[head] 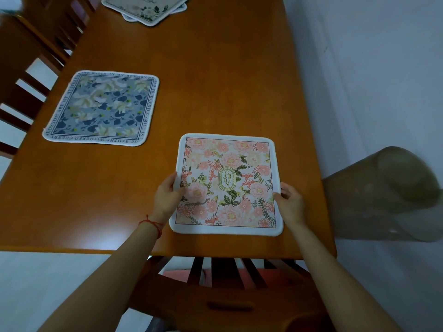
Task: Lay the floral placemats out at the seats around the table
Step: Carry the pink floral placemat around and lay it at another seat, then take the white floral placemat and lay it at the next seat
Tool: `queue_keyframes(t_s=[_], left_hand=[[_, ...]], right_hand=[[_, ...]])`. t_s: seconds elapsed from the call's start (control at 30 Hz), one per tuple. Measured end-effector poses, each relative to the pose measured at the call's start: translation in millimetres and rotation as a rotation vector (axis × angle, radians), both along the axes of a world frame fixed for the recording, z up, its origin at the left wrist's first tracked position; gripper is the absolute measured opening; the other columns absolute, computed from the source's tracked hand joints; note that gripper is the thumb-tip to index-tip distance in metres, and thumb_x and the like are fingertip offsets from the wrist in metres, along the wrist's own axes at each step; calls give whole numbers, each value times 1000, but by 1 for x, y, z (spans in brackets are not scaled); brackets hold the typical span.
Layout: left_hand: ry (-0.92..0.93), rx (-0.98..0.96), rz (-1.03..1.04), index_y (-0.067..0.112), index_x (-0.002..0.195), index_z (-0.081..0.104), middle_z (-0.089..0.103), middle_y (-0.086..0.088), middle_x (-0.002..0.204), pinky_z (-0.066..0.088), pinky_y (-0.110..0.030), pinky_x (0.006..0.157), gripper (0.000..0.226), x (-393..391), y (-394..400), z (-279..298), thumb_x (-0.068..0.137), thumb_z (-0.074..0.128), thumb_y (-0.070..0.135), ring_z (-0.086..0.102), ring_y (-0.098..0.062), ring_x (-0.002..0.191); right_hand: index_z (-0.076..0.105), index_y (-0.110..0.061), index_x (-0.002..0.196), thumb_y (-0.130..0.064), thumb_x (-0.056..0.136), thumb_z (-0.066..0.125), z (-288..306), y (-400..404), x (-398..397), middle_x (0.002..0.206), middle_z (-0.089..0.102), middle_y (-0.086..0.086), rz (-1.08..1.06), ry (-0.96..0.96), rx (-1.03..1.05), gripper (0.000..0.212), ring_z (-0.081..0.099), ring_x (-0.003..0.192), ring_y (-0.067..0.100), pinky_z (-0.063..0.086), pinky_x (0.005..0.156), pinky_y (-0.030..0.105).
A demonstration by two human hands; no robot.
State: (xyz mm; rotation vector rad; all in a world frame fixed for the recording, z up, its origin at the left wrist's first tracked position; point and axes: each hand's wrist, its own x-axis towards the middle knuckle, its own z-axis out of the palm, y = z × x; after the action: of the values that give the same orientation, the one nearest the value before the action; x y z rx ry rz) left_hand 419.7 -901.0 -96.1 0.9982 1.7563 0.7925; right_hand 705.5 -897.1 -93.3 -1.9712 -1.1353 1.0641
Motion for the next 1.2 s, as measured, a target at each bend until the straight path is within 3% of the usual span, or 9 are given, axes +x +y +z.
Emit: queue_keyframes(t_s=[0.1, 0.2, 0.3, 0.43, 0.53, 0.7, 0.9, 1.03, 1.2], left_hand=[[103, -34, -52, 10, 134, 44, 52, -12, 133, 45, -49, 97, 52, 0, -5, 0, 84, 58, 18, 50, -33, 120], [209, 1, -83, 5, 136, 39, 43, -12, 141, 36, -44, 103, 51, 7, -12, 10, 89, 55, 13, 40, -31, 129], [284, 118, -171, 5, 130, 47, 50, -2, 130, 40, -37, 97, 42, 8, -20, 17, 89, 53, 10, 48, -22, 116], [450, 130, -374, 10, 131, 47, 54, -12, 130, 42, -48, 99, 45, -5, -26, 13, 89, 52, 27, 48, -31, 120], [565, 126, -451, 6, 137, 40, 42, -15, 142, 28, -42, 109, 52, -12, -36, 21, 91, 53, 28, 34, -32, 132], [733, 204, -533, 7, 137, 39, 38, -14, 145, 22, -43, 111, 56, -26, -56, 39, 90, 52, 35, 29, -31, 137], [891, 290, -521, 4, 121, 56, 58, -18, 126, 39, -53, 98, 56, -32, -98, 63, 86, 41, 45, 52, -37, 119], [948, 278, -468, 6, 122, 54, 58, -17, 127, 29, -47, 100, 64, -26, -129, 69, 89, 27, 54, 52, -36, 119], [1002, 228, -371, 8, 123, 54, 60, -15, 125, 28, -46, 99, 70, -15, -169, 77, 93, 13, 56, 54, -35, 117]], right_hand=[[48, -2, 128, -2, 88, 54, 2, -3, -4, 122, 57, 15, 8, -43, -7, 40, 56, 103, 21, 46, 79, 25], [47, -4, 130, -9, 87, 57, 5, -9, -14, 132, 51, 15, 76, -152, 1, 44, 47, 122, 30, 40, 100, 38], [45, -5, 131, -11, 87, 57, 11, -16, -28, 138, 46, 13, 197, -231, 46, 46, 38, 129, 27, 30, 107, 37], [43, -7, 133, -16, 89, 55, 16, -29, -45, 142, 41, 9, 326, -308, 98, 46, 32, 133, 22, 25, 109, 33], [45, -12, 132, -20, 90, 54, 17, -40, -55, 142, 41, 6, 401, -365, 90, 44, 30, 134, 20, 24, 109, 31], [43, -13, 134, -23, 91, 52, 29, -57, -67, 143, 40, 5, 484, -433, 149, 46, 30, 134, 19, 23, 110, 32], [43, -15, 135, -28, 91, 51, 62, -84, -74, 142, 42, 3, 491, -456, 262, 46, 33, 133, 18, 29, 110, 40], [42, -14, 135, -29, 91, 52, 77, -102, -67, 141, 43, 4, 537, -485, 313, 47, 35, 132, 19, 29, 109, 37], [44, -14, 133, -47, 87, 39, 88, -123, -61, 140, 45, 6, 630, -524, 368, 57, 38, 131, 23, 34, 108, 46]])
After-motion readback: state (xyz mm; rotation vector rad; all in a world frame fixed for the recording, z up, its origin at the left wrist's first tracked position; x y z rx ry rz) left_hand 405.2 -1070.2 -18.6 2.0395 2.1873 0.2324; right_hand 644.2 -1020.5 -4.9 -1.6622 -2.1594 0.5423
